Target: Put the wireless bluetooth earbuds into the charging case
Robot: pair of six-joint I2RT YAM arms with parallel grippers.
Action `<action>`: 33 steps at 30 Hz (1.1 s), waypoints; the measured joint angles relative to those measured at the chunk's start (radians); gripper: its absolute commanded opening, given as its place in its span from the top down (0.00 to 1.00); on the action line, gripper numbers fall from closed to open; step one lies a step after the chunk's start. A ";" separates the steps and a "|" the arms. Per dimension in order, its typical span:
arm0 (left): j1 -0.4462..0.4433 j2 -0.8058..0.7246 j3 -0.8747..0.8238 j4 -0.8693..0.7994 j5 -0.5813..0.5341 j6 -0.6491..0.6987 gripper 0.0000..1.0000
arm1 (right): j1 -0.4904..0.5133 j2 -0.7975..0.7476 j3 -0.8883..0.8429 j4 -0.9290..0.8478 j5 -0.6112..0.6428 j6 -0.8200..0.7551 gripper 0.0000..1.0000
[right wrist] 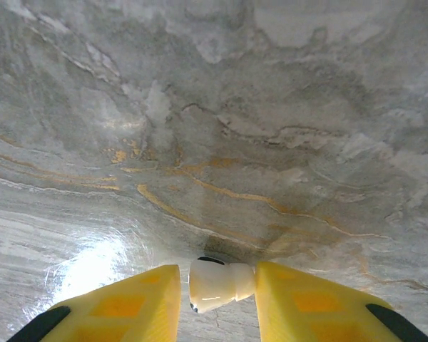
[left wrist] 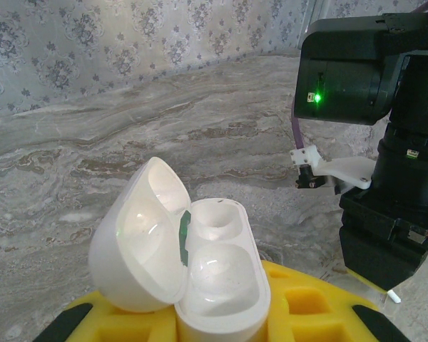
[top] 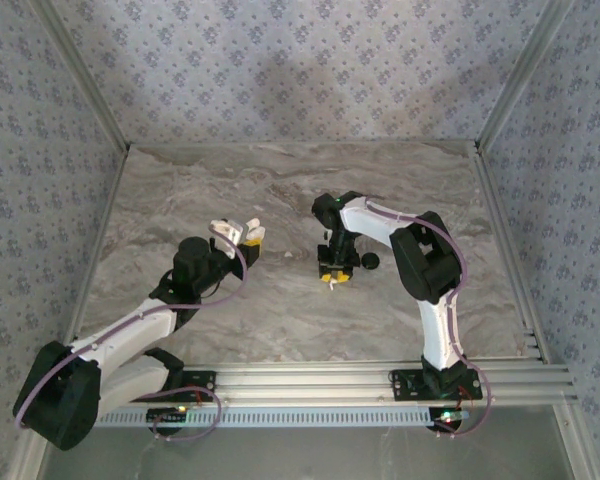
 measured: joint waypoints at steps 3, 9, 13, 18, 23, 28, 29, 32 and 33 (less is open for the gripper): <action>0.000 0.000 0.000 0.000 0.000 0.000 0.87 | 0.000 0.000 0.000 0.000 0.000 0.000 0.63; 0.000 0.000 0.000 0.000 0.000 0.000 0.87 | 0.000 0.006 -0.004 0.000 0.001 0.000 0.63; 0.000 0.000 0.000 0.000 0.000 0.000 0.87 | 0.000 0.007 -0.005 0.000 0.008 0.000 0.67; 0.000 0.000 0.000 0.000 0.000 0.000 0.87 | 0.000 0.007 -0.008 0.000 0.016 0.003 0.71; 0.000 0.001 0.000 0.000 0.001 0.000 0.87 | 0.000 0.000 -0.014 0.005 0.019 0.008 0.73; 0.000 0.014 0.000 0.003 0.018 0.000 0.87 | 0.000 -0.056 -0.074 0.064 0.034 0.027 0.74; 0.000 0.021 0.000 0.003 0.027 0.000 0.87 | 0.000 -0.074 -0.086 0.076 0.040 0.034 0.74; 0.000 0.042 0.000 0.019 0.062 -0.001 0.87 | 0.000 -0.150 -0.115 0.115 0.060 0.049 0.74; 0.000 0.051 0.000 0.033 0.079 -0.002 0.87 | 0.000 -0.180 -0.122 0.127 0.069 0.052 0.74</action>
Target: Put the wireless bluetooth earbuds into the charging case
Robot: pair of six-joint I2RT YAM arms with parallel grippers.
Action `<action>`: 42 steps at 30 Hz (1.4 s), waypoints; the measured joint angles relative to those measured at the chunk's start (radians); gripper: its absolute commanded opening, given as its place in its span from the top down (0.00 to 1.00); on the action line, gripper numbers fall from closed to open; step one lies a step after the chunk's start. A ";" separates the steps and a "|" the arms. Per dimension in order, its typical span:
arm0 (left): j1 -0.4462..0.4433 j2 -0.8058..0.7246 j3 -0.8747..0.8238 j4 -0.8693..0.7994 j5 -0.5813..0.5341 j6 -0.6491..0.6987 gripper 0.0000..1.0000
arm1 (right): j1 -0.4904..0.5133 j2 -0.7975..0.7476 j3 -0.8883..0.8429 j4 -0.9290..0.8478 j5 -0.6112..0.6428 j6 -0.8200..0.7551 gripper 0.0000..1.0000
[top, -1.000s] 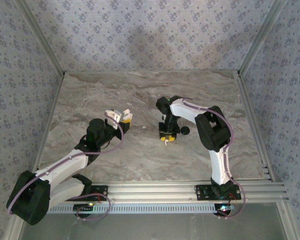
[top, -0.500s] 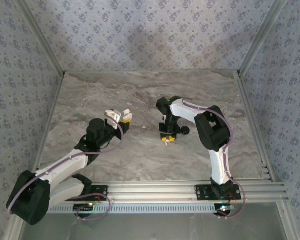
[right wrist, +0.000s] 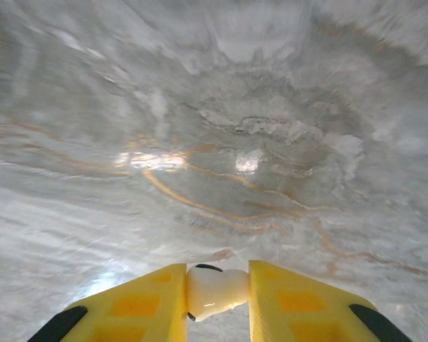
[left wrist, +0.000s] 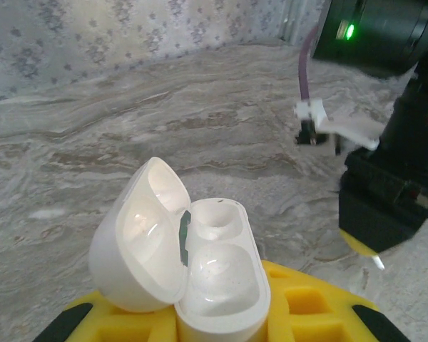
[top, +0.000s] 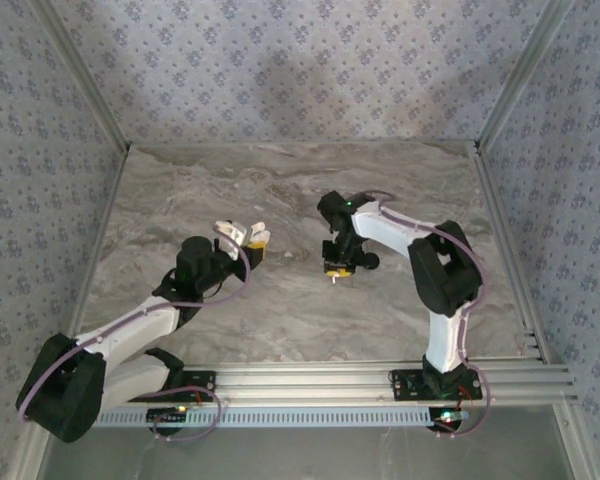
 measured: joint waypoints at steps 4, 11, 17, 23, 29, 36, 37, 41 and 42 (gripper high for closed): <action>-0.014 0.036 0.000 0.070 0.076 -0.002 0.87 | 0.000 -0.132 -0.006 0.058 0.040 0.000 0.74; -0.077 0.090 0.000 0.177 0.199 0.039 0.88 | 0.002 -0.354 -0.049 0.196 0.123 -0.027 0.74; -0.114 0.126 0.002 0.228 0.239 0.100 0.88 | 0.032 -0.500 -0.117 0.323 0.161 -0.082 0.75; -0.148 0.169 0.039 0.264 0.238 0.163 0.88 | 0.096 -0.618 -0.215 0.447 0.183 -0.132 0.74; -0.181 0.192 0.065 0.274 0.230 0.236 0.88 | 0.146 -0.679 -0.275 0.505 0.188 -0.161 0.74; -0.185 0.194 0.072 0.293 0.198 0.258 0.88 | 0.186 -0.708 -0.309 0.542 0.194 -0.171 0.75; -0.185 0.194 0.072 0.293 0.194 0.257 0.88 | 0.190 -0.708 -0.311 0.548 0.194 -0.171 0.74; -0.185 0.194 0.072 0.298 0.186 0.254 0.88 | 0.198 -0.708 -0.312 0.561 0.196 -0.171 0.74; -0.185 0.194 0.072 0.301 0.186 0.254 0.88 | 0.199 -0.708 -0.312 0.566 0.198 -0.171 0.75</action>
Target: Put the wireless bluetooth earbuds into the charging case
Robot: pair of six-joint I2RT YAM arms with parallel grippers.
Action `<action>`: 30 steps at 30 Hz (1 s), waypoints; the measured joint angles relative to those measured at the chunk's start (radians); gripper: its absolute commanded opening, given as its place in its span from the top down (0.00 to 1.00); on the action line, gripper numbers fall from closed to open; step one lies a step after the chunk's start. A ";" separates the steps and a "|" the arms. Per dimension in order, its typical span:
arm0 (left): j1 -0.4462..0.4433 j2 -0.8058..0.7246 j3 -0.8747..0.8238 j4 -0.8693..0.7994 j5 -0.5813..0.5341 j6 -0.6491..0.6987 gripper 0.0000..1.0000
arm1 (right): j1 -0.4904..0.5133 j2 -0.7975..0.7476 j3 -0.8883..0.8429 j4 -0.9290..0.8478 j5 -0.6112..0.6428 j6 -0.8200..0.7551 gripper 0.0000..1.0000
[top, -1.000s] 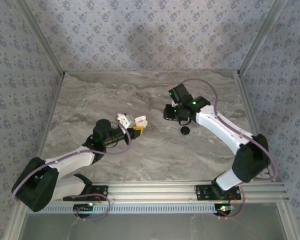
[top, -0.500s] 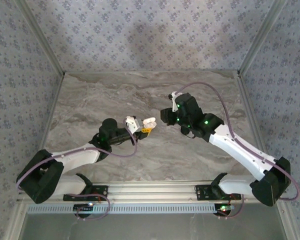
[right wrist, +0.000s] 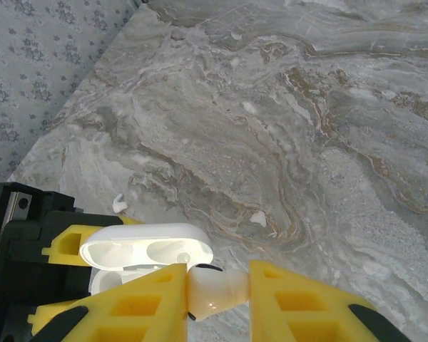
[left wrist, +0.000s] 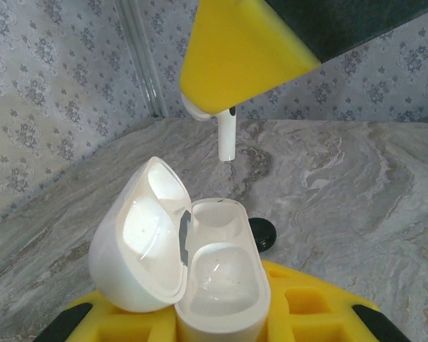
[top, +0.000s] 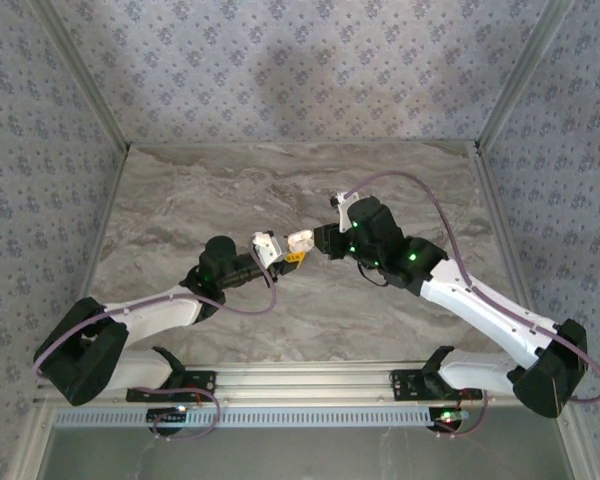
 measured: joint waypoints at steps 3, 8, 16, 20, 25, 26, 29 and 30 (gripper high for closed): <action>0.000 0.000 0.000 0.007 0.000 0.000 0.88 | 0.000 0.003 0.000 0.017 0.003 0.000 0.75; 0.000 0.000 0.000 0.010 -0.001 -0.002 0.88 | 0.000 0.021 0.000 0.031 0.003 0.000 0.74; 0.000 0.000 0.000 0.010 -0.020 -0.016 0.88 | 0.000 0.029 0.000 0.042 0.001 0.000 0.74; 0.000 0.000 0.001 0.013 -0.027 -0.020 0.88 | 0.000 0.035 0.000 0.043 -0.008 0.000 0.74; 0.000 -0.001 0.002 0.013 -0.035 -0.027 0.88 | 0.000 0.053 0.000 0.047 -0.019 0.000 0.74; 0.000 -0.001 0.002 0.013 -0.036 -0.029 0.88 | 0.000 0.055 0.000 0.050 -0.020 0.000 0.74; 0.000 -0.001 0.003 0.013 -0.038 -0.034 0.88 | 0.000 0.058 0.000 0.058 -0.024 0.000 0.74; 0.000 -0.001 0.003 0.013 -0.038 -0.034 0.88 | 0.000 0.060 0.000 0.061 -0.024 0.000 0.74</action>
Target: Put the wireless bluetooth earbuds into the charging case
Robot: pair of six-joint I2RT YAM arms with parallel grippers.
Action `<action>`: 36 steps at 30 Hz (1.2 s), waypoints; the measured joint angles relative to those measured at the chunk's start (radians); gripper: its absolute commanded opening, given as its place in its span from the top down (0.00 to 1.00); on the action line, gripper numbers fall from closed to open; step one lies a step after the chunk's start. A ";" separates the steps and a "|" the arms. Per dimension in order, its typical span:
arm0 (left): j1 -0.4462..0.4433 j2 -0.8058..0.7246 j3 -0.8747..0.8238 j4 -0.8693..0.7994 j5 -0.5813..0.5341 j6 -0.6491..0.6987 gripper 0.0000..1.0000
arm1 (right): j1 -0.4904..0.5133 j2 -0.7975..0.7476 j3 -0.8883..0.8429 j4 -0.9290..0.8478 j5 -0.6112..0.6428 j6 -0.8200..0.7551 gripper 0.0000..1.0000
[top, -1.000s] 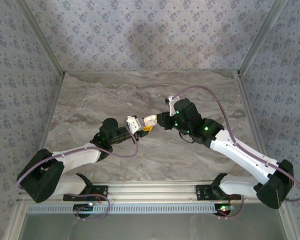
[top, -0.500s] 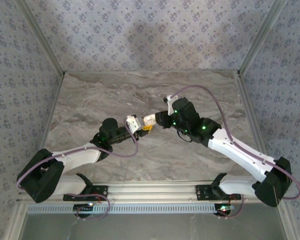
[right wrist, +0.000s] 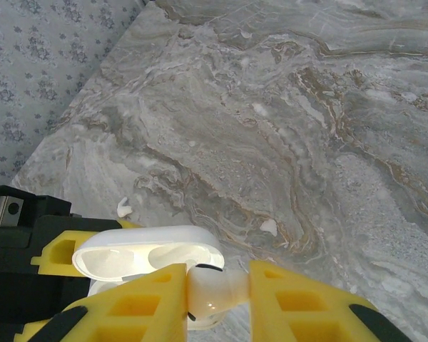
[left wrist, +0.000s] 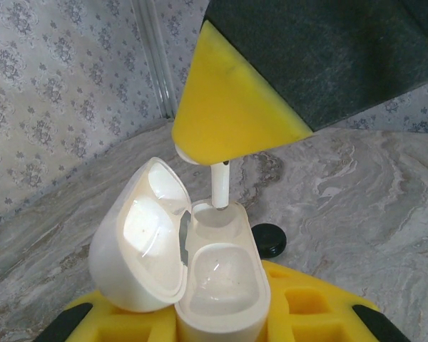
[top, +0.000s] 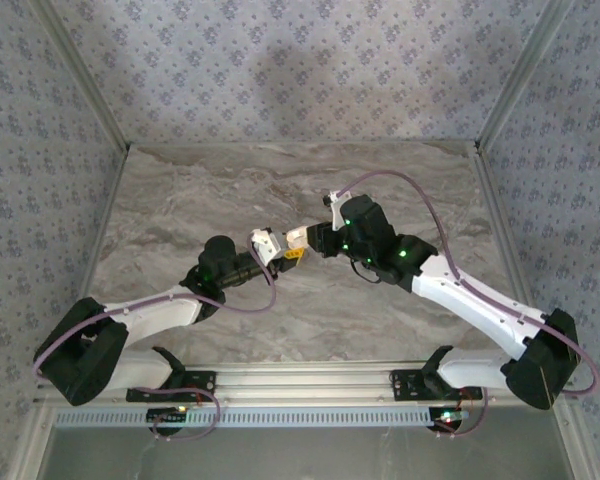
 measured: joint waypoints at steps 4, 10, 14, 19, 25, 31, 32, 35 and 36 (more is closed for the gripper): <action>0.000 -0.002 0.002 0.000 0.000 0.000 0.88 | 0.000 0.006 0.000 0.004 0.000 0.000 0.74; 0.000 -0.002 0.006 0.001 -0.004 -0.008 0.88 | 0.003 0.018 0.000 0.003 -0.002 -0.001 0.74; 0.000 -0.004 0.007 0.000 -0.012 -0.016 0.88 | 0.006 0.027 0.000 0.000 -0.001 -0.009 0.74; 0.000 -0.007 0.007 -0.009 -0.019 -0.019 0.88 | 0.008 0.034 0.000 0.003 -0.002 -0.014 0.70; 0.000 -0.011 0.012 -0.009 -0.019 -0.019 0.88 | 0.001 0.042 0.002 -0.001 -0.028 -0.022 0.54; 0.000 -0.016 0.016 -0.007 -0.017 -0.019 0.88 | -0.019 0.014 0.002 -0.003 -0.084 -0.061 0.48; 0.000 -0.016 0.018 -0.007 -0.014 -0.019 0.88 | -0.021 0.002 0.002 -0.003 -0.100 -0.071 0.47; 0.000 -0.018 0.019 -0.005 -0.002 -0.024 0.88 | -0.049 -0.044 0.002 -0.003 -0.164 -0.109 0.47; 0.000 -0.018 0.019 -0.005 0.003 -0.027 0.88 | -0.064 -0.058 0.002 -0.003 -0.185 -0.120 0.48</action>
